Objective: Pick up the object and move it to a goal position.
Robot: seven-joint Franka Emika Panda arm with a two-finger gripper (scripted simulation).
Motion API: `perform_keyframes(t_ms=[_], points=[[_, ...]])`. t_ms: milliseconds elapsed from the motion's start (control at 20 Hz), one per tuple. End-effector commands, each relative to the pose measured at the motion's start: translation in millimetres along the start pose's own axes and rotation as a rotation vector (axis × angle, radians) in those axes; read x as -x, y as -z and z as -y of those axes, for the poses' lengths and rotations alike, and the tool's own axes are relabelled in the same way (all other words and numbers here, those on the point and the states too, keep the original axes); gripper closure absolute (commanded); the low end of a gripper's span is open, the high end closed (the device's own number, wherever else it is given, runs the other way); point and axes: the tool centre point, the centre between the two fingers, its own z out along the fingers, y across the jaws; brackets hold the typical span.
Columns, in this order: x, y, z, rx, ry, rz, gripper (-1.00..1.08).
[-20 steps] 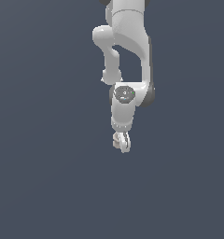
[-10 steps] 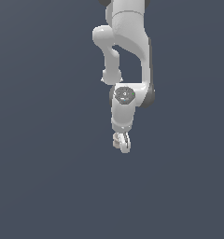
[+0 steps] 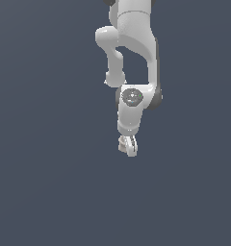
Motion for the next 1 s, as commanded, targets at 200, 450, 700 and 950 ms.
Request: perform_keyframes(t_ms=[200,450,700,950], points=[[44,2,-5,0.0,0.002,0.0,1.08],[97,4,-11,0.0,0.002,0.0,1.08],[147,6,-15,0.0,0.002,0.0,1.08],[179,7,-17,0.0,0.002,0.0,1.08]])
